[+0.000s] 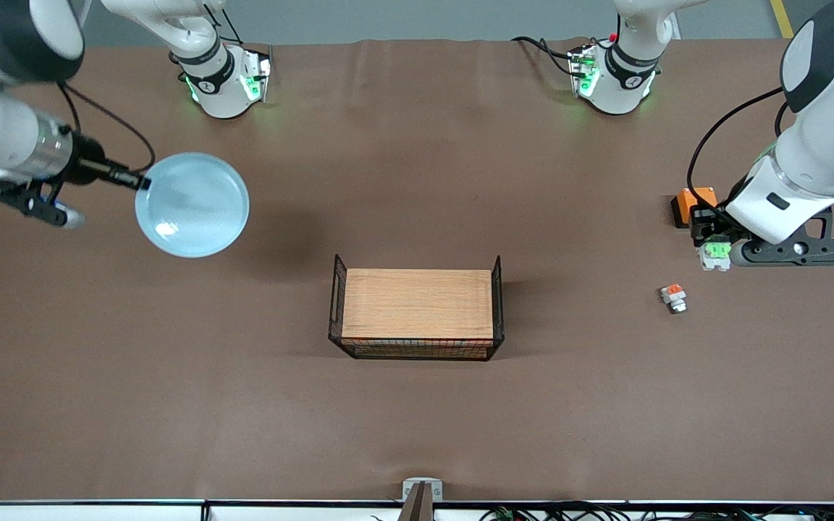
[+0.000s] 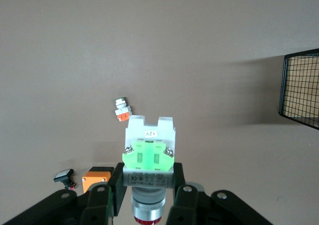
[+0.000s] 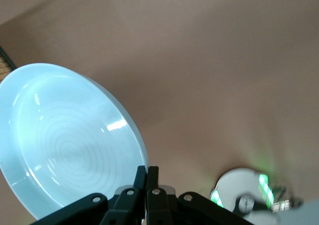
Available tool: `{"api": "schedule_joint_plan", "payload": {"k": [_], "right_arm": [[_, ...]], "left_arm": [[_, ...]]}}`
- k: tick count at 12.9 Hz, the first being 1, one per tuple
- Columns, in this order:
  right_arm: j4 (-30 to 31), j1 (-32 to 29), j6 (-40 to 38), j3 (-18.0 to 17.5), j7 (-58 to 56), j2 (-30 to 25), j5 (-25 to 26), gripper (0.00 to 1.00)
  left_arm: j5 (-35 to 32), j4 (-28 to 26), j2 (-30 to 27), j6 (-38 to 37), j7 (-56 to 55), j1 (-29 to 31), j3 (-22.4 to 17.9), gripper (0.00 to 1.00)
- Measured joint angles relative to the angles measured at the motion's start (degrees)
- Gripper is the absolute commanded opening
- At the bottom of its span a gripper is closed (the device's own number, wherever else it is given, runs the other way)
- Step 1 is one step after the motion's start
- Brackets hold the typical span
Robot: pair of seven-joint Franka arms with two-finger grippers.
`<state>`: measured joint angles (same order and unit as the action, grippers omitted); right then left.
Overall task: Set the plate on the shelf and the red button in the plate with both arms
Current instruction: 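Lift the blue plate with the right gripper and carry it toward the basket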
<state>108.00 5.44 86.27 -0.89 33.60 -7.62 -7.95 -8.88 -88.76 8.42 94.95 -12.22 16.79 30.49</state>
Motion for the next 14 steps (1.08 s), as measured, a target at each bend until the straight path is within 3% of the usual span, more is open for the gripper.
{"api": "schedule_joint_plan", "payload": {"k": [5, 9, 14], "right_arm": [[-9.3, 17.4, -3.3, -3.5, 39.3, -0.8, -0.3, 0.00], [-10.8, 26.1, 7.0, -3.9, 65.1, 1.5, -4.0, 0.00], [-11.7, 32.9, 20.1, -3.9, 83.8, 9.1, -4.5, 0.00]], "left_arm": [[0.0, 0.0, 0.0, -0.9, 0.0, 0.0, 0.1, 0.01], [0.0, 0.0, 0.0, -1.2, 0.0, 0.0, 0.1, 0.01], [0.0, 0.0, 0.0, -1.2, -0.1, 0.0, 0.1, 0.01]]}}
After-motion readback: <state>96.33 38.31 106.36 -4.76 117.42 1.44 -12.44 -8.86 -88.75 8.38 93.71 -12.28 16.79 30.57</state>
